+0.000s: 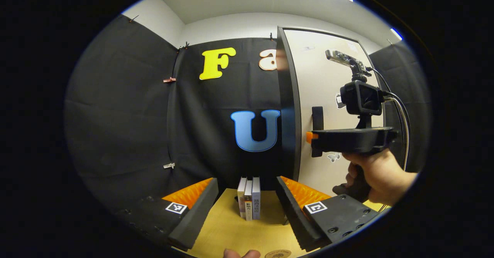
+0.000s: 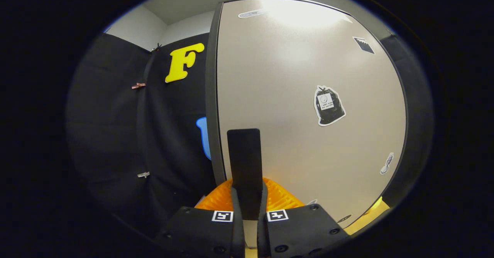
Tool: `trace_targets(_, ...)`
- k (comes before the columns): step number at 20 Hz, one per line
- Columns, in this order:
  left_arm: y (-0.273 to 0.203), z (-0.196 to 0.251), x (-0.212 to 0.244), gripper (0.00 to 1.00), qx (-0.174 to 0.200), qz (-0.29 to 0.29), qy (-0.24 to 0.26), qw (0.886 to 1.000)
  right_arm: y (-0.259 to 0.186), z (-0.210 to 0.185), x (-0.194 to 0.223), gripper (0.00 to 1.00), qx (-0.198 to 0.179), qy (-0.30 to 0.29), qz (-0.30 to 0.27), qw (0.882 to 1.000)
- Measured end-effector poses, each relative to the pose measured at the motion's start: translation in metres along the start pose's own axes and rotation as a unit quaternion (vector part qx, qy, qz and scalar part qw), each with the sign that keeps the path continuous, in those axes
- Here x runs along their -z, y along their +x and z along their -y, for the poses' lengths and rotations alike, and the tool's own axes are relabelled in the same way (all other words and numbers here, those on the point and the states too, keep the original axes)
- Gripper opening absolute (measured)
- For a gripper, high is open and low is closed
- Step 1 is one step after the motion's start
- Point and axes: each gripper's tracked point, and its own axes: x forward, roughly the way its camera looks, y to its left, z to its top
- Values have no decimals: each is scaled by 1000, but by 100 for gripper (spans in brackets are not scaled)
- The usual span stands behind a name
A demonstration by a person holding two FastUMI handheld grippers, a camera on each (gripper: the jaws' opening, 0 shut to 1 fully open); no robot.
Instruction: Open the cabinet door with the right hand, grasp the bottle in the cabinet with the left hand and place it on the coaster, then close the cabinet door with the right hand.
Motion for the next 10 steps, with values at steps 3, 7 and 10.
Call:
trace_targets(3, -4, 6, -9, 94, 1, 7, 1, 1000, -9, 0, 0, 17, -15, -11, -1, 1000)
trace_targets(7, -17, 10, -18, 94, -5, 21, -4, 1000, -42, -13, -8, 17, -49, -6, -2, 999)
trace_targets(10, -27, 13, -21, 95, -7, 23, -17, 1000, -62, -10, -10, 17, -70, -4, 0, 998)
